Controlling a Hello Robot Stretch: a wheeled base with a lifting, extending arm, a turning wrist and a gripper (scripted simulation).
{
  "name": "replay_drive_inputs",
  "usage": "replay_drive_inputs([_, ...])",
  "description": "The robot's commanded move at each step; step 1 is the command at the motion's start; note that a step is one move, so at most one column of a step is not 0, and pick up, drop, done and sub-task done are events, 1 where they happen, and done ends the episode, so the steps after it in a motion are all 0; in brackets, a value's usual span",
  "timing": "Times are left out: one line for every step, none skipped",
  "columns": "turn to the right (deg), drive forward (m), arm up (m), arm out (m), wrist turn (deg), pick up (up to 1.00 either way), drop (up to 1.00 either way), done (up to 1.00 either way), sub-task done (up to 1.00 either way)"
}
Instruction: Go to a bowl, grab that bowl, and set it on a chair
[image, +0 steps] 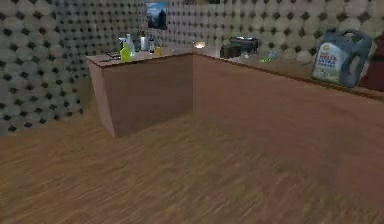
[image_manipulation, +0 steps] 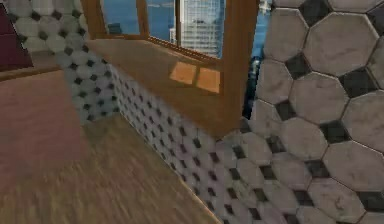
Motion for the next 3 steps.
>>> replay_drive_inputs([0.0,1.00,0.00,0.00,0.0,0.00,0.00,0.00,0.00])
replay_drive_inputs([0.0,1.00,0.00,0.00,0.0,0.00,0.00,0.00,0.00])
replay_drive_inputs([-45.0,0.00,0.00,0.00,0.0,0.00,0.00,0.00,0.00])
